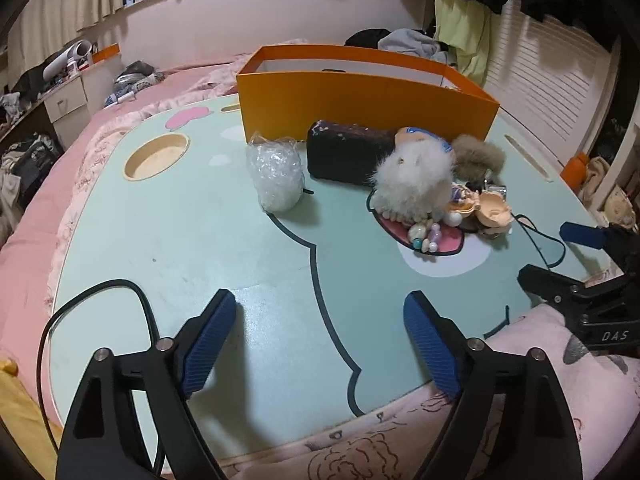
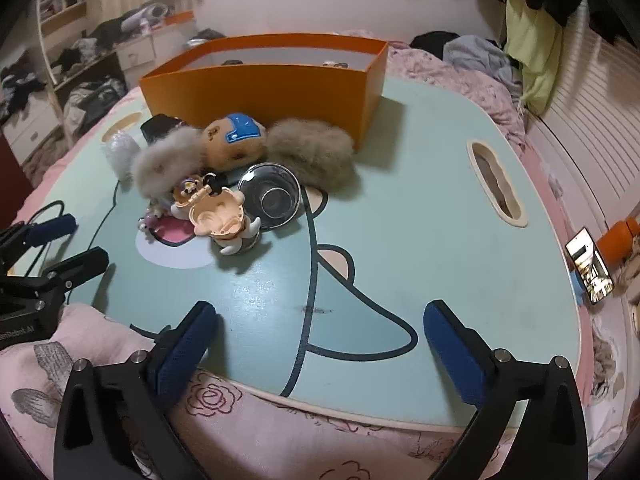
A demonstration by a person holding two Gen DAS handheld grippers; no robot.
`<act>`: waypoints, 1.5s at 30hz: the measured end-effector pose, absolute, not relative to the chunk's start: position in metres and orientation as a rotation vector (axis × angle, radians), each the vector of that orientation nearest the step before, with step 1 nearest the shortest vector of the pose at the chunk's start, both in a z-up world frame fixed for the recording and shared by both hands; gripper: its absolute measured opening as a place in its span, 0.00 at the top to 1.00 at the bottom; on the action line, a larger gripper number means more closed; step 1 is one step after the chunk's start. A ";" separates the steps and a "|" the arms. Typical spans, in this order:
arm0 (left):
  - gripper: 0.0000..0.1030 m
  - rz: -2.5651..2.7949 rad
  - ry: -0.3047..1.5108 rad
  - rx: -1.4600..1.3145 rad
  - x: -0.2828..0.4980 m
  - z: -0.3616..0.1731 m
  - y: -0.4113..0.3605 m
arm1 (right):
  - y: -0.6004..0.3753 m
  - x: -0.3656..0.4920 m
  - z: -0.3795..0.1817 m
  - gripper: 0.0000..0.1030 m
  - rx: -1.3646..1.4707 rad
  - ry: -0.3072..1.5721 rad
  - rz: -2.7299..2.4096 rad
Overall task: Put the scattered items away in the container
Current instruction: 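Open both grippers and withdraw them from the box, then grasp the clear bubble-wrap bag with left gripper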
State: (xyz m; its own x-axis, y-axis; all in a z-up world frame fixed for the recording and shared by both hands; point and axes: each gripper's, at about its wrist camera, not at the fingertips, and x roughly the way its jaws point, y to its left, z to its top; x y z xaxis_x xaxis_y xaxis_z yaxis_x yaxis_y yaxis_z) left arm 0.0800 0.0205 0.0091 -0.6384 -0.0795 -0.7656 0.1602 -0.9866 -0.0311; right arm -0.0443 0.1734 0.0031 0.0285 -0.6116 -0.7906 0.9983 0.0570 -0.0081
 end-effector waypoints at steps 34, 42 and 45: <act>0.46 -2.728 0.257 1.244 0.018 0.035 -0.033 | 0.175 -0.045 0.002 0.00 0.654 0.724 -1.382; 0.72 -2.861 0.326 1.052 0.056 0.055 -0.026 | 0.174 -0.046 0.011 0.02 0.644 0.680 -1.345; 0.72 -2.906 0.325 1.012 0.079 0.067 -0.021 | 0.169 -0.042 0.025 0.02 0.593 0.651 -1.350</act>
